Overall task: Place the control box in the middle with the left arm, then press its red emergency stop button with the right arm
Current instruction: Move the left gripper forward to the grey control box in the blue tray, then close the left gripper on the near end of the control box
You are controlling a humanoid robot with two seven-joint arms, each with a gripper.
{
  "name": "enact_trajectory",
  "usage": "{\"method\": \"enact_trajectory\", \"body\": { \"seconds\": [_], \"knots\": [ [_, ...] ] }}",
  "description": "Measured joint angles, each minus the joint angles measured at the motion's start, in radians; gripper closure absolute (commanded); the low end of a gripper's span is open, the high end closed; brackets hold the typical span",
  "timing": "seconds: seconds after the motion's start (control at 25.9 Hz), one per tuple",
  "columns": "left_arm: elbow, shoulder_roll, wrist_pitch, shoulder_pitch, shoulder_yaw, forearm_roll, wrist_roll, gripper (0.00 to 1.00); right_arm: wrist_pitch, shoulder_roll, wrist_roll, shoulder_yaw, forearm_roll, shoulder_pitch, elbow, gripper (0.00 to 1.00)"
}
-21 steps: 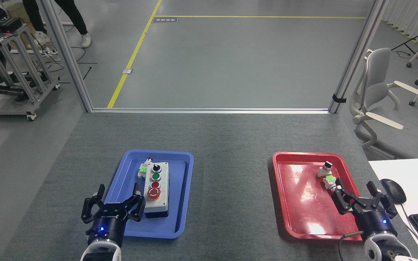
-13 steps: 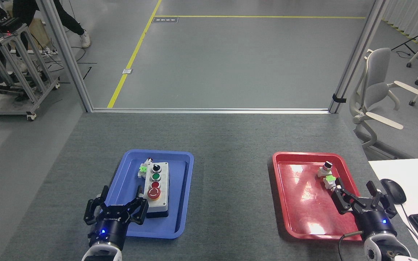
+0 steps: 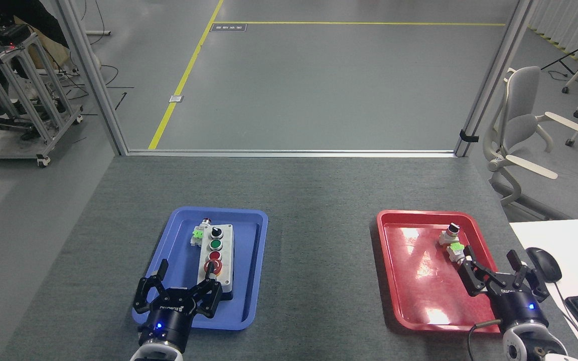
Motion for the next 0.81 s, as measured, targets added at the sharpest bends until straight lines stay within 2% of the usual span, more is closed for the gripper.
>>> {"method": "enact_trajectory", "body": {
  "seconds": [0.43, 0.81],
  "knots": [
    [0.054, -0.023, 0.171, 0.023, -0.14, -0.001, 0.111, 0.02, 0.001, 0.0, 0.0, 0.0, 0.0, 0.0, 0.0, 0.01],
    [0.239, -0.043, 0.226, -0.044, -0.166, -0.001, 0.178, 0.02, 0.001, -0.002, -0.001, 0.0, 0.0, 0.0, 0.0, 0.01]
  ]
}}
